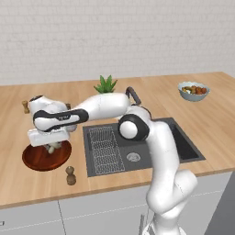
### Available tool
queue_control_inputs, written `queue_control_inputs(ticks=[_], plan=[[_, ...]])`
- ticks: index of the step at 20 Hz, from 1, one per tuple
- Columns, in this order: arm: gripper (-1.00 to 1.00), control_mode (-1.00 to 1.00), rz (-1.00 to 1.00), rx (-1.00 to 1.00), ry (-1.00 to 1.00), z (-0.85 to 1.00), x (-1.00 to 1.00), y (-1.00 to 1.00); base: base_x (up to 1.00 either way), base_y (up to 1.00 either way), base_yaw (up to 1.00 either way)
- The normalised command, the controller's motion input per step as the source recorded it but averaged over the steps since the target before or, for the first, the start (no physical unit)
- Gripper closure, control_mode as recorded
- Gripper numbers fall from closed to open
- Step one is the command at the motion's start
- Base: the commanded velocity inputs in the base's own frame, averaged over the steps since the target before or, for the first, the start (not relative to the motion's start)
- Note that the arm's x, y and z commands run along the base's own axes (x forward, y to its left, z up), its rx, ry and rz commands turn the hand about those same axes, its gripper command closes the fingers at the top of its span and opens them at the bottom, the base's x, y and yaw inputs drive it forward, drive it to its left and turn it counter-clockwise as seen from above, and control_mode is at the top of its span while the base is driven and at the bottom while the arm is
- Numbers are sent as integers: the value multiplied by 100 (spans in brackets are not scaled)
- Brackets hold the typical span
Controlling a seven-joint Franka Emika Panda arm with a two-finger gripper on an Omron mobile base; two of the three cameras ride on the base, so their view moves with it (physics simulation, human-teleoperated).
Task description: Pick the mushroom from the sink and place it in the bowl. Then pick the bowl and place it in the microwave. Then close the microwave door and press the start button.
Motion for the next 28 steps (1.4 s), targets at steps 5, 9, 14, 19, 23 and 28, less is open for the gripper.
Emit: queue_control_inputs(ticks=[5,9,14,19,23,28], plan=[[100,-100,-6,4,0,-46,10,-7,0,0,0],[-100,-100,-3,10,0,-47,0,-10,0,0,0],[-100,-100,-1,18,-7,-29,-2,-26,0,0,0],[-100,-100,0,15,-24,-5,-11,-38,0,0,0],[-100,-100,0,14,-15,5,-10,-12,0,0,0],[-100,-100,0,14,-20,17,-30,-30,0,0,0]])
